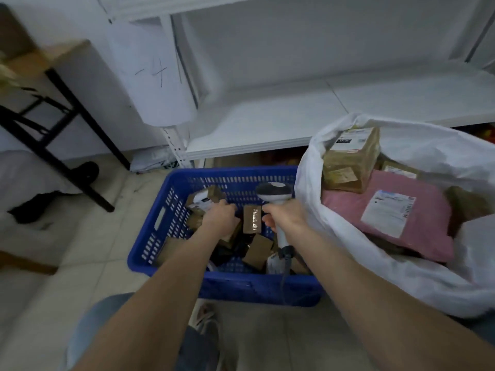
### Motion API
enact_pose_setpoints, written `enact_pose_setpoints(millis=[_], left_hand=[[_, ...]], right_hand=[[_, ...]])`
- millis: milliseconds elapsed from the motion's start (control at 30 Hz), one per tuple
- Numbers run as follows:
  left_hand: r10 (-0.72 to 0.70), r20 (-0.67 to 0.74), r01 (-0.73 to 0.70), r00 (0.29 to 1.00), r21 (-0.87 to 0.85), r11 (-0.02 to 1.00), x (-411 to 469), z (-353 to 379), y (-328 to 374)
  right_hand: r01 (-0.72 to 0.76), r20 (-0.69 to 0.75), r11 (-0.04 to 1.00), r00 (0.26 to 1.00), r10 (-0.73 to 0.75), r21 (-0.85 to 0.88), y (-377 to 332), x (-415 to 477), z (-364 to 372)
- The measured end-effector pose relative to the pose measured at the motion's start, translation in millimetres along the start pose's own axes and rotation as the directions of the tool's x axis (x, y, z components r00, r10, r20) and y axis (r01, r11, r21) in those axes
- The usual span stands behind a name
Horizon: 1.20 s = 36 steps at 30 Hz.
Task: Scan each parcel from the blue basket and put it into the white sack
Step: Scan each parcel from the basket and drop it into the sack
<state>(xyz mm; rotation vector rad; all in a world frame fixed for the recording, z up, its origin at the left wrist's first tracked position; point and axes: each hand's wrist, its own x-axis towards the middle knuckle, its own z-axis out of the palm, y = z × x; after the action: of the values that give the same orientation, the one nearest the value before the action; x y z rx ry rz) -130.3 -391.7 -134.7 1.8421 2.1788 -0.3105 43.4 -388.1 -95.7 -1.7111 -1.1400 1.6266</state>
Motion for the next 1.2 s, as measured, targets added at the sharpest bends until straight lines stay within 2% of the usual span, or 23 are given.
enact_pose_setpoints(millis=[133,267,367,567,700,800,1000,1133,1200], left_hand=[[-0.057,0.108,0.063,0.993,-0.059,0.996,34,33,-40],[-0.151,0.122,0.165,0.981,-0.111,0.98,89,53,-83],[-0.214,0.11,0.229,0.971,-0.142,0.963,138,63,-107],[-0.222,0.009,0.219,0.975,-0.187,0.958,229,86,-134],[-0.269,0.017,0.266,0.963,-0.229,0.936,268,97,-143],[-0.258,0.038,0.26,0.966,-0.185,0.948,278,112,-145],[-0.19,0.196,0.194,0.962,-0.003,0.981,265,139,-132],[-0.127,0.063,0.124,0.99,0.053,0.991,257,144,-129],[-0.144,-0.013,0.144,0.99,0.053,0.988,261,148,-138]], right_hand=[[-0.099,0.013,0.995,0.995,0.099,-0.007,2,42,45],[-0.167,0.01,0.985,0.986,0.166,0.033,6,94,89],[-0.238,0.018,0.969,0.971,0.237,0.062,17,138,115],[-0.418,0.068,0.897,0.908,0.413,0.141,47,202,139],[-0.488,0.09,0.857,0.873,0.48,0.167,68,224,145],[-0.502,0.085,0.845,0.865,0.495,0.184,76,231,144],[-0.471,0.065,0.861,0.882,0.468,0.191,75,228,134],[-0.457,0.047,0.858,0.887,0.46,0.234,78,227,127],[-0.474,0.072,0.843,0.878,0.472,0.255,82,228,128]])
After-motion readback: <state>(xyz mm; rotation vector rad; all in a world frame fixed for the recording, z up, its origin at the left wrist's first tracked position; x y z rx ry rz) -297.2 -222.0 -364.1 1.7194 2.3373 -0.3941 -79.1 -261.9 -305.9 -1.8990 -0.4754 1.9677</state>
